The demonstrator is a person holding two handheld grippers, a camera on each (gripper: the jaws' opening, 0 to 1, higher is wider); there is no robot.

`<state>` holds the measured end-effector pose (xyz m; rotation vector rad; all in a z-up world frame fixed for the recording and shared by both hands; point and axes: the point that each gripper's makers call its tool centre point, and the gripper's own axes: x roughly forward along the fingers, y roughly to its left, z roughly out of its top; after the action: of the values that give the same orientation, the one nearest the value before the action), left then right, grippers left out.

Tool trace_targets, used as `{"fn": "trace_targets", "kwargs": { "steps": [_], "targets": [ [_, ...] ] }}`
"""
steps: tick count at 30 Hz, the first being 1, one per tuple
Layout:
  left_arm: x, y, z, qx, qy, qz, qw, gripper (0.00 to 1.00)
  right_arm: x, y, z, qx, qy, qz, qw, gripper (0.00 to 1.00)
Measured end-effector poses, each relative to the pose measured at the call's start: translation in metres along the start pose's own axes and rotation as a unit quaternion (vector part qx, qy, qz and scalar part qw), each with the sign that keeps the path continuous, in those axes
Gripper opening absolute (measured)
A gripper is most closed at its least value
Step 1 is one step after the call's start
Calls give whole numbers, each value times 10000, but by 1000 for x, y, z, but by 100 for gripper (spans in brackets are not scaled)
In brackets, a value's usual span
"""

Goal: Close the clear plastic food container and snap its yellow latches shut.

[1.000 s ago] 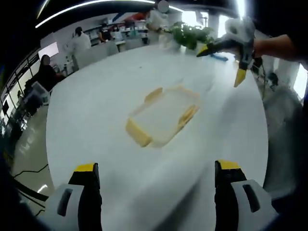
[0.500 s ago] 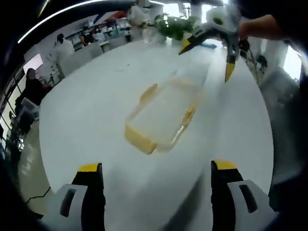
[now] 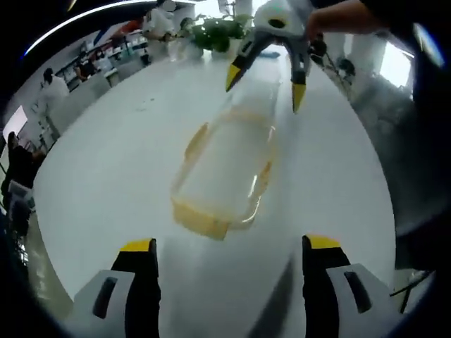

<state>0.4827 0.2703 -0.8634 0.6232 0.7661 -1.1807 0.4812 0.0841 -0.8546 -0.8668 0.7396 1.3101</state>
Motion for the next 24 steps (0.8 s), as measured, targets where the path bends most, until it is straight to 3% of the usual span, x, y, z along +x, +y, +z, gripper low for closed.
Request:
{"fn": "trace_targets", "kwargs": {
  "steps": [2, 6, 8, 10, 12, 13, 18, 23, 24],
  "targets": [
    [3, 3, 0, 183, 100, -58, 9998, 82, 3, -1, -2, -174, 141, -8, 9997, 69],
    [10, 7, -2, 744, 376, -134, 9964, 77, 14, -5, 4, -38, 242, 69, 9997, 58],
    [13, 6, -2, 943, 450, -180, 9944, 75, 19, -5, -3, -290, 607, 131, 9977, 51],
    [16, 7, -3, 1044, 521, -229, 9929, 72, 27, -5, -4, -311, 695, 194, 9969, 45],
    [18, 8, -5, 1123, 581, -294, 9915, 70, 31, 0, -7, -160, 811, 448, 9956, 48],
    [19, 8, -6, 1122, 587, -349, 9913, 71, 31, -4, -6, -247, 802, 352, 9959, 49],
    [22, 11, -6, 1067, 625, -608, 9905, 64, 31, -18, -5, -292, 868, 320, 9953, 39],
    [22, 11, -6, 1087, 684, -709, 9892, 53, 35, -20, -8, -532, 982, 300, 9933, 40],
    [22, 11, -6, 1084, 688, -720, 9891, 51, 35, -17, -7, -526, 938, 435, 9932, 38]
  ]
}}
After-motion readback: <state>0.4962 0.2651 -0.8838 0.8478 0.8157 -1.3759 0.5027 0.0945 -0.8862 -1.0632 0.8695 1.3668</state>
